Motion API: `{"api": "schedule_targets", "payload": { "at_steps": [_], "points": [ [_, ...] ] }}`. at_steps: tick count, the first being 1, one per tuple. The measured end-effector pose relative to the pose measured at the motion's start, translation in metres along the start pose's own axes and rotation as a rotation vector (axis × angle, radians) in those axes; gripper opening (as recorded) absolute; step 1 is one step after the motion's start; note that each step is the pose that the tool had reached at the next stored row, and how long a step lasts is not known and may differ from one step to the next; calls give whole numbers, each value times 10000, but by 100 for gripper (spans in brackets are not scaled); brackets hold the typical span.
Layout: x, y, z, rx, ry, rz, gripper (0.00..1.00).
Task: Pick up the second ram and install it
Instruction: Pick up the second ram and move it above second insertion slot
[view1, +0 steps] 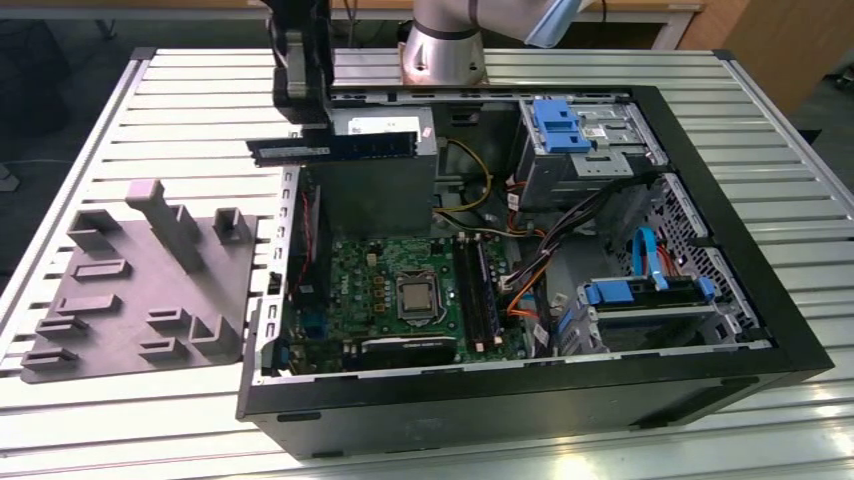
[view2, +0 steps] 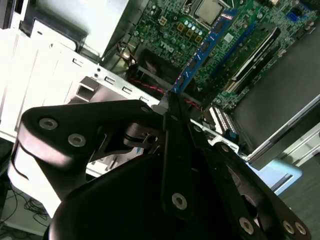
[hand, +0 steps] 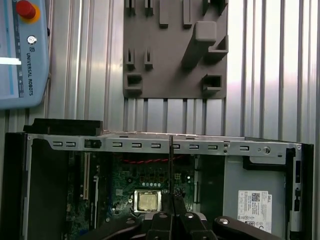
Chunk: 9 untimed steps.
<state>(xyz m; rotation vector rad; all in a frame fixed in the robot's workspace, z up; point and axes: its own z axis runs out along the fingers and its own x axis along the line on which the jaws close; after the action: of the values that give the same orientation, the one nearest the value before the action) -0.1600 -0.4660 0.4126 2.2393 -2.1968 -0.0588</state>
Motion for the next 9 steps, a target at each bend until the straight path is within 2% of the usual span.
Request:
{"api": "schedule_targets", "payload": {
  "at_steps": [9],
  "points": [
    [5,-243,5,0,0,-2,12]
  ]
}}
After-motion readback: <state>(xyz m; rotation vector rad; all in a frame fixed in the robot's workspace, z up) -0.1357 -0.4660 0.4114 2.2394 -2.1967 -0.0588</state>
